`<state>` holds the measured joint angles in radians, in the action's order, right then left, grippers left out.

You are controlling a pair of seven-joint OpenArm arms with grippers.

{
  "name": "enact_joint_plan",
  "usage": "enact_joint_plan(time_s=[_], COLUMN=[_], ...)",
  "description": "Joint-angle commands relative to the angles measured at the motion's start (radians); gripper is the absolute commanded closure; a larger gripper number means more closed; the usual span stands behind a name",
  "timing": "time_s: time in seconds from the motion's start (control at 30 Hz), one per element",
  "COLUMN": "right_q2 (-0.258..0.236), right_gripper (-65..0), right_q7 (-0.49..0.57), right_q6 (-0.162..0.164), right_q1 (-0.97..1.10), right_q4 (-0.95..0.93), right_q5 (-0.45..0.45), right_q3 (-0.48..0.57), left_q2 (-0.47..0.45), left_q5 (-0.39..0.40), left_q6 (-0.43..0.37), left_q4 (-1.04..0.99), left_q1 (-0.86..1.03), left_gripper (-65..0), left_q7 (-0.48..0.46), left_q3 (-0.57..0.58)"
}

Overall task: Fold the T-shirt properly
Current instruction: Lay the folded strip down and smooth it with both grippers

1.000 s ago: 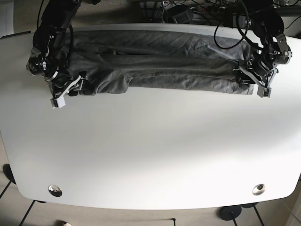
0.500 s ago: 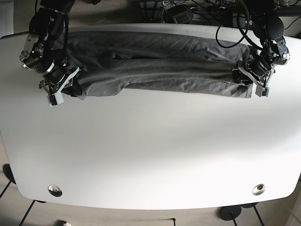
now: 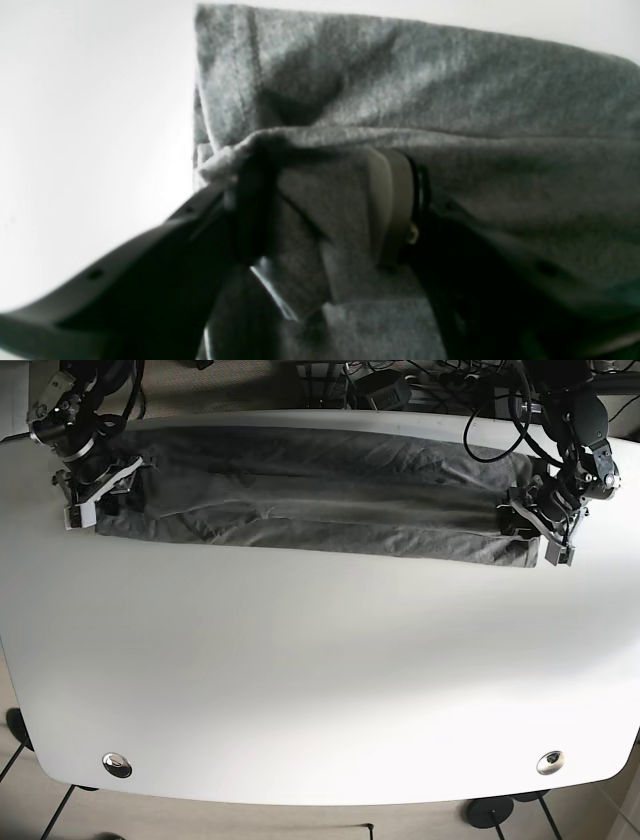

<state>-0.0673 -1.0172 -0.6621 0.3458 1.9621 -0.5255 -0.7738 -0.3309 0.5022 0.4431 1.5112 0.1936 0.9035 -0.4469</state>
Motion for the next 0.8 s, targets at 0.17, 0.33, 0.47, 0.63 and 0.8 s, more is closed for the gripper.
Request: enact_joint_plan(time_s=[0.17, 0.33, 0.47, 0.63, 0.8], right_q2=[-0.018, -0.018, -0.013, -0.015, -0.018], right_gripper=[-54.2, -44.4, -29.5, -11.9, -10.6], right_q7=[0.011, -0.056, -0.056, -0.055, 0.056], right_q6=[-0.036, -0.036, -0.036, -0.036, -0.036], right_q1=[0.002, 0.016, 0.017, 0.037, 0.031], right_q4=[0.024, 0.024, 0.01, -0.073, -0.217], right_q5=[-0.048, -0.16, -0.157, -0.051, 0.129], right_q3=[-0.1, 0.021, 0.13, 0.169, 0.172], left_q2=[-0.018, -0.014, -0.01, 0.025, -0.004], left_q5=[-0.014, -0.012, -0.012, -0.017, -0.012], left_q6=[-0.008, -0.008, -0.008, -0.008, -0.007], left_q4=[0.015, 0.11, 0.21, 0.183, 0.041], left_q1=[-0.006, -0.004, 0.002, 0.025, 0.027], left_gripper=[-28.1, -28.1, -28.1, -28.1, -28.1], left_q7=[0.019, 0.021, 0.021, 0.022, 0.019], left_q3=[-0.003, -0.003, -0.003, -0.005, -0.008])
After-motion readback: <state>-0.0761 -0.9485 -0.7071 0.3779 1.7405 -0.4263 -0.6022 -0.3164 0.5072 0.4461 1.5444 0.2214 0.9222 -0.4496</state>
